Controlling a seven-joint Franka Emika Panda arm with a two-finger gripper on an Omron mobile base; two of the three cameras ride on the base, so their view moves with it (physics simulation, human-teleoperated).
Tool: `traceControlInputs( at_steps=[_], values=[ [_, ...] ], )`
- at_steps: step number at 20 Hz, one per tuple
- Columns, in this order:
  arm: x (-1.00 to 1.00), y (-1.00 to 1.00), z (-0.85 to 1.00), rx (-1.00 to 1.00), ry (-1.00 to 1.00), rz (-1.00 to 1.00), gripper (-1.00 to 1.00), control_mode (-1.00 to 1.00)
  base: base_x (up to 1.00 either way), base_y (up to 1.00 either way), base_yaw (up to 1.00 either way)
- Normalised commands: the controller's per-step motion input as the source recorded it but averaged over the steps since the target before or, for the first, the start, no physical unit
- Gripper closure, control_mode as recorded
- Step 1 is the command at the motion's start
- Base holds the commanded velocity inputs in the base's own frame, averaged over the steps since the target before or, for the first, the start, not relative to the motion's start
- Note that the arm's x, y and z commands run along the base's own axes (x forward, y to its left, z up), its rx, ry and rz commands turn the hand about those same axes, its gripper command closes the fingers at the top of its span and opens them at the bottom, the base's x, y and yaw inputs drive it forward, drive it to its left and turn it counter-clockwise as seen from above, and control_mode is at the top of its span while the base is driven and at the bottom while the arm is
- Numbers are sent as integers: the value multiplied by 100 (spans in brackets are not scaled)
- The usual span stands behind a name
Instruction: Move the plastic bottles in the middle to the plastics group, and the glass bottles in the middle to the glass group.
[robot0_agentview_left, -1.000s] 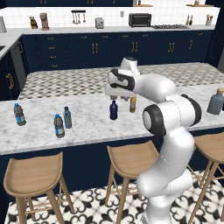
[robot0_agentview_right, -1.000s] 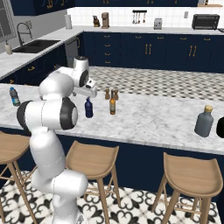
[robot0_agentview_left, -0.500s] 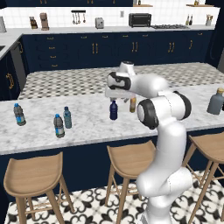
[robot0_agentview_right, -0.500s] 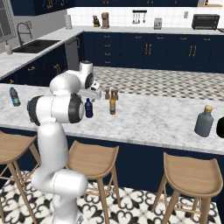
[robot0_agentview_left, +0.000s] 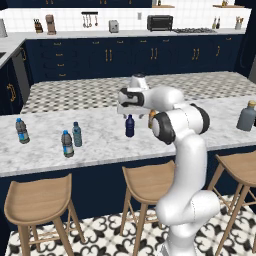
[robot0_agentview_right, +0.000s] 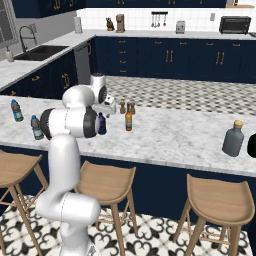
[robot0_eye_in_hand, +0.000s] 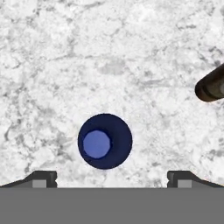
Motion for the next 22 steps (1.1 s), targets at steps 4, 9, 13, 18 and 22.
traceControlInputs(
  at_steps=[4, 9, 13, 18, 22],
  values=[
    [36, 7, -22, 0, 0, 0, -100, -100, 0, 0, 0],
    [8, 0, -14, -3, 0, 0, -100, -100, 0, 0, 0],
    [7, 0, -13, -1, 0, -1, -100, -100, 0, 0, 0],
    [1, 3, -10, 0, 0, 0, -100, -100, 0, 0, 0],
    [0, 3, -13, 0, 0, -1, 100, -100, 0, 0, 0]
  ],
)
